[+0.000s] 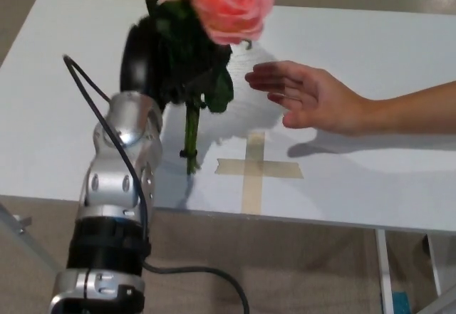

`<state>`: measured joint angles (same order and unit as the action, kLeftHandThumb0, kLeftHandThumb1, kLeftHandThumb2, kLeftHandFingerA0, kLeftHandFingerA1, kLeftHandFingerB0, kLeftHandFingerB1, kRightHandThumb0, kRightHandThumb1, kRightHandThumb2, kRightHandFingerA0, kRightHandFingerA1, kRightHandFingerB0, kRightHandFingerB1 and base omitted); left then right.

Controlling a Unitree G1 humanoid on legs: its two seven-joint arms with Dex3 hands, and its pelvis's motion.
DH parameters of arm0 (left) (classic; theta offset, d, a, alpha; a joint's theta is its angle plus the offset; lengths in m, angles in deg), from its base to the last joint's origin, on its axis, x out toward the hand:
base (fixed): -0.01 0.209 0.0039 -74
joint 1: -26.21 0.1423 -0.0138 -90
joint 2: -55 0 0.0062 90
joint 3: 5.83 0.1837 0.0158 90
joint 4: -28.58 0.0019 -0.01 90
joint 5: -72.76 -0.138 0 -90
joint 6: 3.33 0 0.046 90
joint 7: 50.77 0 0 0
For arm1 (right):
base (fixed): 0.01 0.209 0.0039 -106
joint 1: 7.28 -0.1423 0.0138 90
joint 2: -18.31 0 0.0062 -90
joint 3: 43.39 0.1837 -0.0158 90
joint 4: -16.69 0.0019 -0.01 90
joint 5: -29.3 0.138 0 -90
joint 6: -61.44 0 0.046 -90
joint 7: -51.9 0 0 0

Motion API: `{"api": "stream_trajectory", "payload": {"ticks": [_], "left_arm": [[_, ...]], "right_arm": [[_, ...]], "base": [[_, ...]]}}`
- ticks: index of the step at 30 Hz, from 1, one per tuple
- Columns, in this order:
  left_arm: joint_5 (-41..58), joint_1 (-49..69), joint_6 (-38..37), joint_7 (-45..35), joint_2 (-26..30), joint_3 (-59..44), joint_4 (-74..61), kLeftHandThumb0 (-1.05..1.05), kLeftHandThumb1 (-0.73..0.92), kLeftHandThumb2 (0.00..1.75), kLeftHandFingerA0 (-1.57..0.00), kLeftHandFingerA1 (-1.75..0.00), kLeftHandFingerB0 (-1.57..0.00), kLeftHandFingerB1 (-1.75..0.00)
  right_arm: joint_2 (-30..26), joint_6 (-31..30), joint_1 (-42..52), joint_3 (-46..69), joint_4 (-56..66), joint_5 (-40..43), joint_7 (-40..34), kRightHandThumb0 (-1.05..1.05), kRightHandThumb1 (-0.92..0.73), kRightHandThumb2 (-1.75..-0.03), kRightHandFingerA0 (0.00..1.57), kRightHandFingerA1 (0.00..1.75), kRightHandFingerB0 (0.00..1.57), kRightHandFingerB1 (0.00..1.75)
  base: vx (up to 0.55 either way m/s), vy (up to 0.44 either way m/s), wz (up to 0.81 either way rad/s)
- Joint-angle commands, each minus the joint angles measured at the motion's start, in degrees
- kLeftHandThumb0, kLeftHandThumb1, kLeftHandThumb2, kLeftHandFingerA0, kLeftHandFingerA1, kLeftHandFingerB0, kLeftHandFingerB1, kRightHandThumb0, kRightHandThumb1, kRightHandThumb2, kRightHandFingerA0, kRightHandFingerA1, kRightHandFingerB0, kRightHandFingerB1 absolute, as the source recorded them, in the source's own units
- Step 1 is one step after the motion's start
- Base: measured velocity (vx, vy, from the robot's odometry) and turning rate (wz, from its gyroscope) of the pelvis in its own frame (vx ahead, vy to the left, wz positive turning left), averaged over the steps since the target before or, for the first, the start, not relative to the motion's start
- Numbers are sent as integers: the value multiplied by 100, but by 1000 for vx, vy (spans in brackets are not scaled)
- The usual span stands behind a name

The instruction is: Use the left hand to pick up the rose and passes it to a human.

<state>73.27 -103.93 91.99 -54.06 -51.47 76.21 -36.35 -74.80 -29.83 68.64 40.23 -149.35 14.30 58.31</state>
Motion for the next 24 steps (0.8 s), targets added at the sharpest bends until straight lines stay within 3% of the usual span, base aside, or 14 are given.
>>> {"api": "stream_trajectory", "payload": {"ticks": [1, 9, 24], "left_arm": [[149, 168, -58, -129, -54, 154, -32, -23, 83, 65, -91, -150, -72, -107], [120, 233, -26, -52, -278, 466, -140, -24, 83, 70, -84, -154, -71, -109], [108, -491, -214, 167, -624, 647, 588, -24, 83, 70, -85, -153, -71, -108]], "right_arm": [[16, -10, 92, 1, -17, -8, -3, -38, -71, -61, 55, 39, 42, 35], [75, -9, 173, 56, -9, 50, 17, -37, -71, -62, 54, 39, 41, 34], [79, 7, 109, 75, -8, 36, 7, -38, -71, -61, 55, 39, 43, 35]], "base": [[0, 0, 0], [0, 0, 0], [0, 0, 0]]}}
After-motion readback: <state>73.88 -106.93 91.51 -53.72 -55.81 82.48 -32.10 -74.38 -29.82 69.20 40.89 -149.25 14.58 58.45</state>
